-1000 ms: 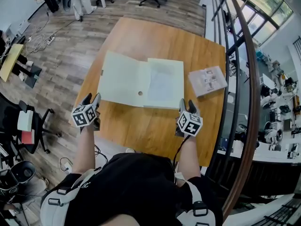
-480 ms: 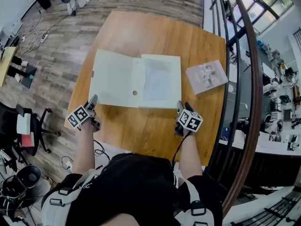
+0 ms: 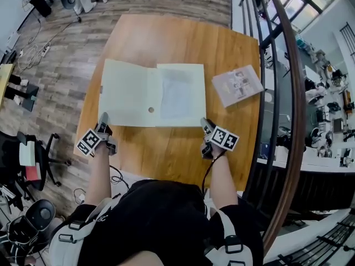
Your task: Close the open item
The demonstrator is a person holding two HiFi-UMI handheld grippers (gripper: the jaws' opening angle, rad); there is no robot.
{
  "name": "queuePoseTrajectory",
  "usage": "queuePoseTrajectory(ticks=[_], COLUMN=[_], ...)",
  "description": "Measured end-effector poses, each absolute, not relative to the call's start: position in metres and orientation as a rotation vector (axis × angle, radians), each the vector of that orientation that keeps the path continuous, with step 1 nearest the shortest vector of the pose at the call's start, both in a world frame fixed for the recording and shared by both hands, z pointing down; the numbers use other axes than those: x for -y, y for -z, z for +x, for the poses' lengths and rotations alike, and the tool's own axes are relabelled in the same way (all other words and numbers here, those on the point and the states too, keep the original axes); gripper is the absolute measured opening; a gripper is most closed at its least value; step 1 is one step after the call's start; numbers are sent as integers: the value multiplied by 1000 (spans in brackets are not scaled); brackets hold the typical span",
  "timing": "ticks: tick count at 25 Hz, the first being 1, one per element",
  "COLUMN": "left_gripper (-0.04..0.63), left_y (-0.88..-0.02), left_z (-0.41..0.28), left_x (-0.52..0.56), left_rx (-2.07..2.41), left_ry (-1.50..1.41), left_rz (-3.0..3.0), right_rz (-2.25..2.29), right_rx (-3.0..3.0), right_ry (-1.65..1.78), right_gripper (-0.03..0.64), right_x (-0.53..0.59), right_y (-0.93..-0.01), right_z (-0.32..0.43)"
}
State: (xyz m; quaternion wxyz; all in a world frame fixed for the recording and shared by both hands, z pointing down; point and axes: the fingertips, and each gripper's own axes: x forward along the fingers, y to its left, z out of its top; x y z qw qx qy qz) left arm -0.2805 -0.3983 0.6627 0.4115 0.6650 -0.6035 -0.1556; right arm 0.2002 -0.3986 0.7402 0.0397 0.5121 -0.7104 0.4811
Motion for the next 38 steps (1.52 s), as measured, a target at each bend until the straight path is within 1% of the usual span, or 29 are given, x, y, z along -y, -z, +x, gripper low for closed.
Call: queuePoseTrajectory(ticks=[2, 5, 8, 12, 15, 18, 23, 27, 34, 38], left_gripper=[6, 6, 6, 6, 8, 8, 11, 17, 28, 31], left_y=[-650, -632, -608, -581, -555, -541, -538, -539, -576, -599], left_z=[-281, -278, -265, -247, -222, -194, -153, -117, -38, -13], left_x=[399, 395, 390, 382, 373, 362, 349, 342, 318, 313], left_rx=[1516, 1531, 1504, 1445, 1339, 1284, 1200, 1099, 894, 839], left_ry=[431, 390, 359, 406, 485, 422, 303, 244, 52, -78], left_rz=[1703, 1792, 1903, 1970, 2027, 2120, 2229, 2274, 2322, 2345], right_rz=[1504, 1415, 1361, 1297, 1236, 1192, 1136, 1148, 1136, 1135], right_rx=[2191, 2194, 2193, 2199, 2213, 2224, 2244, 2256, 2282, 2292], right_ry=[-1456, -1426, -1418, -1416, -1404, -1395, -1385, -1362, -1333, -1331], right_gripper=[144, 144, 144, 145, 146, 146, 147, 149, 158, 160], right_x=[390, 371, 357, 340, 325, 311, 292, 290, 292, 292], right_y=[-742, -745, -747, -746, -746, -747, -749, -748, -749, -750], right_z=[189, 172, 159, 138, 118, 101, 77, 72, 72, 71])
